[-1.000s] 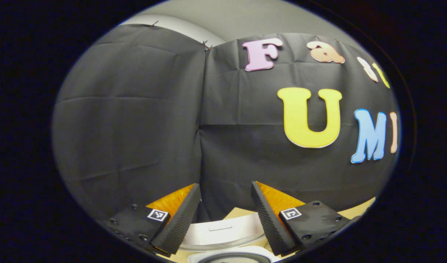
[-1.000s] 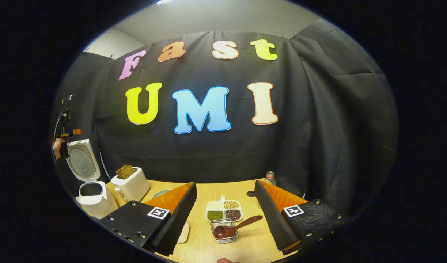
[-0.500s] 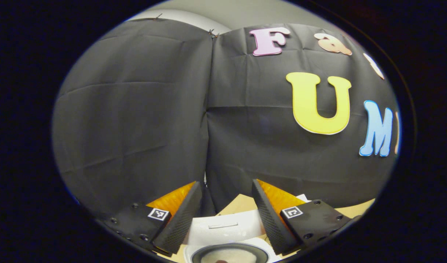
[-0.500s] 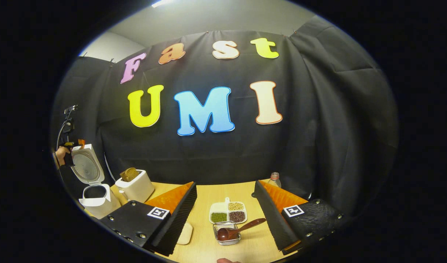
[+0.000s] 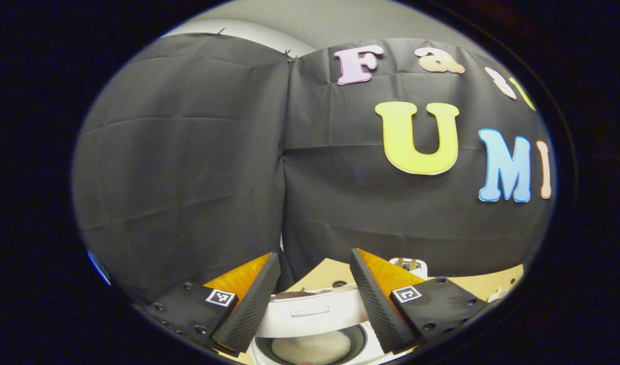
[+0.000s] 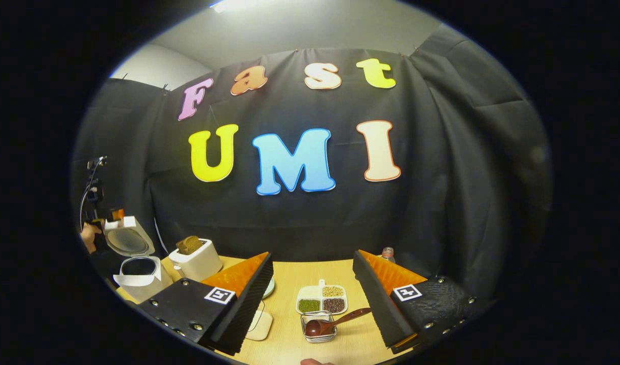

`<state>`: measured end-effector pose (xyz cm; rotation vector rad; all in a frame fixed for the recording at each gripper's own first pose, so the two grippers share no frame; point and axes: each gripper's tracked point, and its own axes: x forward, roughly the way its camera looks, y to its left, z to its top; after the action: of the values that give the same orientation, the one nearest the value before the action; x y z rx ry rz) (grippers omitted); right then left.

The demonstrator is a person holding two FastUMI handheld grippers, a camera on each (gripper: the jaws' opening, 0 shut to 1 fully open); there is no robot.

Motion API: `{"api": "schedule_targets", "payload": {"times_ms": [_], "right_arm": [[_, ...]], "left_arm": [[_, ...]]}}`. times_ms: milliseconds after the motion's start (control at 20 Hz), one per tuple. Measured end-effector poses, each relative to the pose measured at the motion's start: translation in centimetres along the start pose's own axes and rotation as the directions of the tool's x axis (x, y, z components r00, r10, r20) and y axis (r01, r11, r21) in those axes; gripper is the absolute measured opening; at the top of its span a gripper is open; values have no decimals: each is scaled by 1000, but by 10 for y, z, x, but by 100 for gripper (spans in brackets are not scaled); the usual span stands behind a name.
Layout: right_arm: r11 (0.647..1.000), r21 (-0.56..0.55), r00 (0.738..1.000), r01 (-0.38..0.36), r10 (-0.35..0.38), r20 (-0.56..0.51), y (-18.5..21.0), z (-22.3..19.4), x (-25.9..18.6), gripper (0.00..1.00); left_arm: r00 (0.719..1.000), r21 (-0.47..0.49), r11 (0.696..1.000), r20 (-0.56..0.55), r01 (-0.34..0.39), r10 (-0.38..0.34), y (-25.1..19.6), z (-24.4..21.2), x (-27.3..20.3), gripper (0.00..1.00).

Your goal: Close the left gripper, press the button to open the rice cooker; take a wooden spoon from the chopstick holder with the right hand, scoop a spoonful of rice and pour it into the rice cooker, then put the wooden spoon back into the chopstick holder.

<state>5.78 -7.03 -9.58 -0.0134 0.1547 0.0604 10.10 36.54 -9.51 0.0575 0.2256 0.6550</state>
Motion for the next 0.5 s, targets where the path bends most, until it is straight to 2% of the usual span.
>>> {"api": "schedule_targets", "payload": {"times_ms": [50,200,350,450,500], "right_arm": [[1000,-4,1000,1,-1,7,0,3,-1,98],[1000,-6,1000,-2,2,8,-3,4,-6,97],[1000,-4,1000,-18,18,3,0,6,-14,97],[1000,-6,1000,-18,18,7,-1,8,-16,98],[1000,-6,1000,-20,20,6,1,7,-17,97]], "left_arm": [[1000,-1,1000,-8,4,-4,-3,-11,-9,97],[999,-4,1000,-39,7,-7,-11,-50,-32,96],[996,-23,1000,-86,-6,4,-5,-82,-43,100],[993,-47,999,-119,7,-12,-8,-101,-51,97],[992,-36,999,-128,13,-17,-13,-109,-52,100]]}}
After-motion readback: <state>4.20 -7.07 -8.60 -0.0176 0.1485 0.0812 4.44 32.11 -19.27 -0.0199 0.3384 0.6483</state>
